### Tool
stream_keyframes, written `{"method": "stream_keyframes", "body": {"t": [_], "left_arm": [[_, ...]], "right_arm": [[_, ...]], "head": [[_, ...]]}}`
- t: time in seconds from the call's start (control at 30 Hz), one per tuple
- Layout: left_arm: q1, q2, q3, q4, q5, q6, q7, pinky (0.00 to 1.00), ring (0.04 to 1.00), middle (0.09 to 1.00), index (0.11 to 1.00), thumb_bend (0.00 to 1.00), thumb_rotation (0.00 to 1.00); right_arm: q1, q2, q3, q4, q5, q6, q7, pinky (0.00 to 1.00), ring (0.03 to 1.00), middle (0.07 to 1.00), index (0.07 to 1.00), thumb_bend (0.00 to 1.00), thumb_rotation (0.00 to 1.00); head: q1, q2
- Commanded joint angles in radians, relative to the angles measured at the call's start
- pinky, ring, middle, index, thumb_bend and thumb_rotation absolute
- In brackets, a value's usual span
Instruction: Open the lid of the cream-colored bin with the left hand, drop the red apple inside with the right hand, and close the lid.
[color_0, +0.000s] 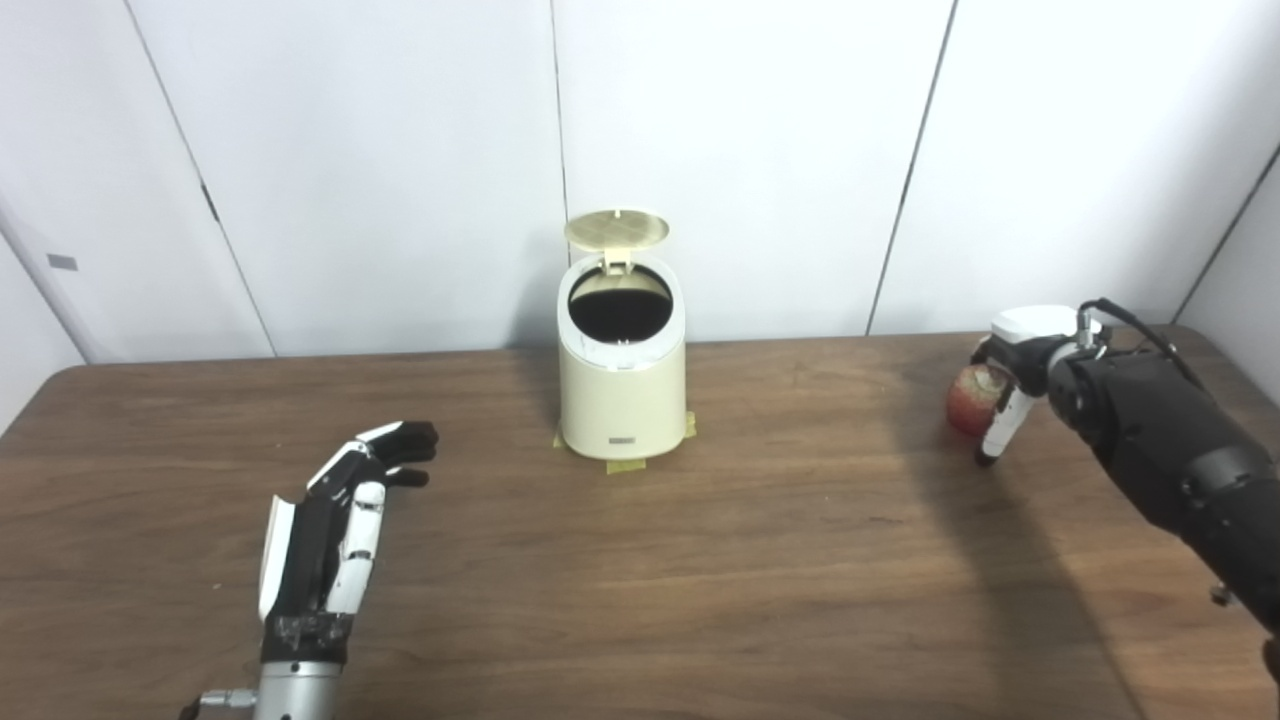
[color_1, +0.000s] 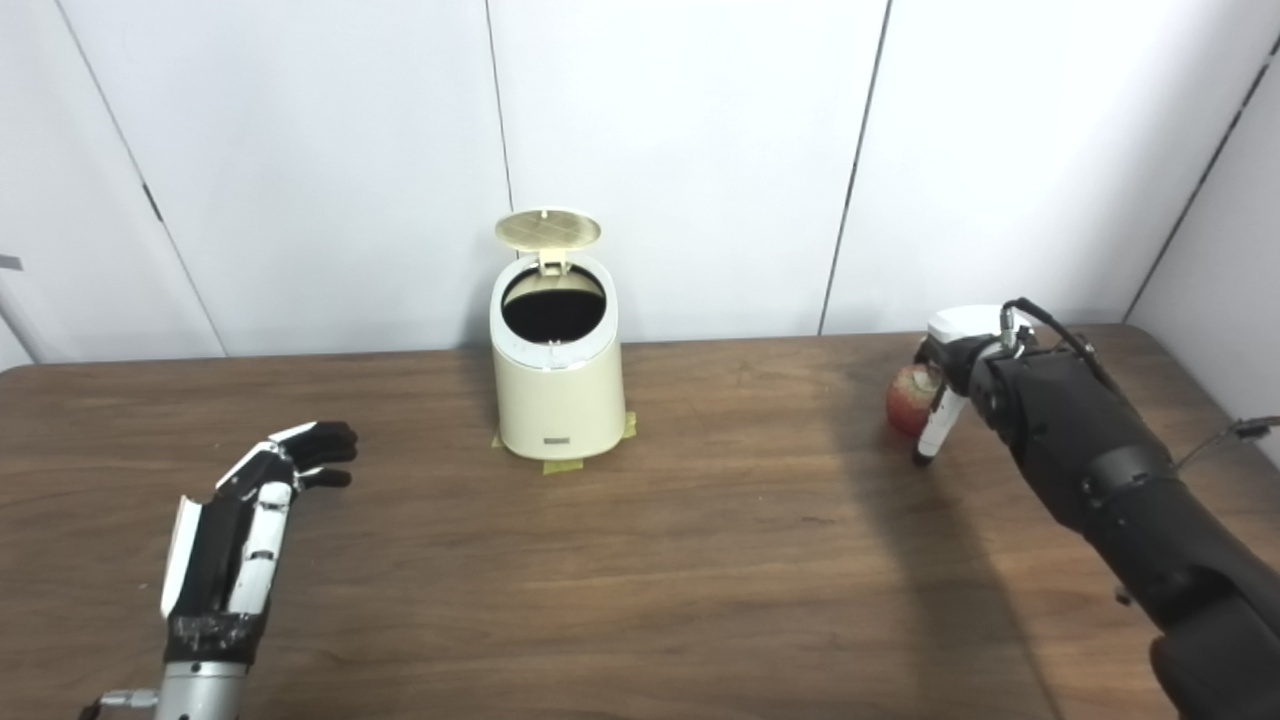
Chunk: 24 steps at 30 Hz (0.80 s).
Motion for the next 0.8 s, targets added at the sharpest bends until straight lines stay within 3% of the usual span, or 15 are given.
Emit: {"method": "stream_keyframes", "body": {"t": [0.0, 0.13, 0.53, 0.6, 0.63, 0.67, 0.77], "left_arm": [[-0.021, 0.004, 0.002, -0.03, 0.002, -0.017, -0.005, 0.64, 0.715, 0.725, 0.714, 0.16, 0.89], [-0.02, 0.001, 0.003, -0.028, 0.004, -0.022, -0.001, 0.64, 0.711, 0.722, 0.711, 0.16, 0.86], [-0.02, -0.001, 0.002, -0.026, 0.011, -0.033, 0.002, 0.63, 0.705, 0.72, 0.708, 0.16, 0.9], [-0.019, -0.003, 0.003, -0.027, 0.012, -0.036, 0.004, 0.63, 0.705, 0.718, 0.706, 0.16, 0.9], [-0.02, -0.003, 0.003, -0.024, 0.009, -0.041, 0.004, 0.63, 0.706, 0.717, 0.706, 0.16, 0.89], [-0.02, -0.003, 0.003, -0.022, 0.007, -0.045, 0.003, 0.63, 0.705, 0.716, 0.705, 0.16, 0.89], [-0.022, -0.003, 0.003, -0.017, 0.003, -0.049, 0.003, 0.63, 0.703, 0.713, 0.701, 0.17, 0.88]], "right_arm": [[-0.031, -0.012, -0.022, -0.006, 0.018, -0.015, -0.041, 0.67, 0.83, 0.891, 0.822, 0.97, 0.26], [-0.028, -0.014, -0.019, -0.03, 0.022, -0.026, -0.046, 0.61, 0.789, 0.881, 0.817, 0.97, 0.26], [-0.041, -0.011, 0.011, -0.001, -0.004, -0.044, -0.067, 0.66, 0.8, 0.866, 0.805, 0.94, 0.22], [-0.031, -0.003, 0.004, 0.002, -0.019, -0.027, -0.13, 0.58, 0.729, 0.791, 0.737, 0.89, 0.14], [-0.022, 0.009, -0.01, 0.008, -0.024, -0.007, -0.187, 0.5, 0.622, 0.633, 0.621, 0.71, 0.07], [-0.015, 0.019, -0.02, 0.016, -0.028, 0.007, -0.237, 0.44, 0.544, 0.563, 0.536, 0.6, 0.03], [-0.008, 0.036, -0.038, 0.039, -0.024, 0.016, -0.323, 0.39, 0.449, 0.543, 0.475, 0.53, 0.0]], "head": [[0.0, 0.001], [0.003, 0.002], [0.003, 0.004], [0.004, 0.005], [0.004, 0.006], [0.002, 0.006], [0.001, 0.005]]}}
